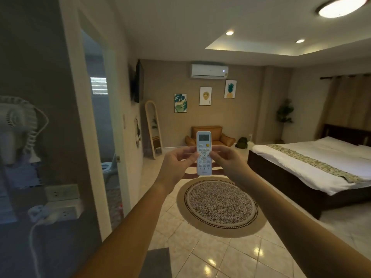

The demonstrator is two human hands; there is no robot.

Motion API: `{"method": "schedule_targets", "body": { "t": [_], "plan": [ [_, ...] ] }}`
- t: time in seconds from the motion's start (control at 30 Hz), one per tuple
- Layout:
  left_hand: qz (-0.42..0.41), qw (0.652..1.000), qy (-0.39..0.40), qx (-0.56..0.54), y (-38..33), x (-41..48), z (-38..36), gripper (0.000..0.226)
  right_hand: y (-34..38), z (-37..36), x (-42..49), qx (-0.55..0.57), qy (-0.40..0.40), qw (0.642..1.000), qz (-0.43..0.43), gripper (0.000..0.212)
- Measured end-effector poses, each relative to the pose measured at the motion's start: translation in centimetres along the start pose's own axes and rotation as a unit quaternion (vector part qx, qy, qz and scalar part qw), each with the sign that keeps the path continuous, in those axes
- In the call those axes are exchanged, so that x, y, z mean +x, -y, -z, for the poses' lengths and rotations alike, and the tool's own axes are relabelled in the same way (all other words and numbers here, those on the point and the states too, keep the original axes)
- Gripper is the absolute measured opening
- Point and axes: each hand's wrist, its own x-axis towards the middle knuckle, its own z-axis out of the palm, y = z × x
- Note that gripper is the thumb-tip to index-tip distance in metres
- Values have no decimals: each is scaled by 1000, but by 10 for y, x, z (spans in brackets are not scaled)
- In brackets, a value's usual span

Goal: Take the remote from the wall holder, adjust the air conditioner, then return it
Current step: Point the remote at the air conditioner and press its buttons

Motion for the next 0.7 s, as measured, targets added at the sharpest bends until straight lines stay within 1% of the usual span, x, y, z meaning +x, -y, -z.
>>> {"method": "schedule_targets", "body": {
  "t": [0.17, 0.37, 0.7],
  "plan": [
    [-5, 999, 38, -16, -11, 16, -42, 29, -2, 44, -4, 6, -37, 999, 1, 24],
    [-16, 996, 80, -37, -18, 36, -76, 31, 1, 80, -6, 19, -80, 997, 6, 26],
    [-35, 990, 121, -63, -29, 67, -96, 34, 12, 102, 0, -3, -122, 992, 19, 26]
  ]
}}
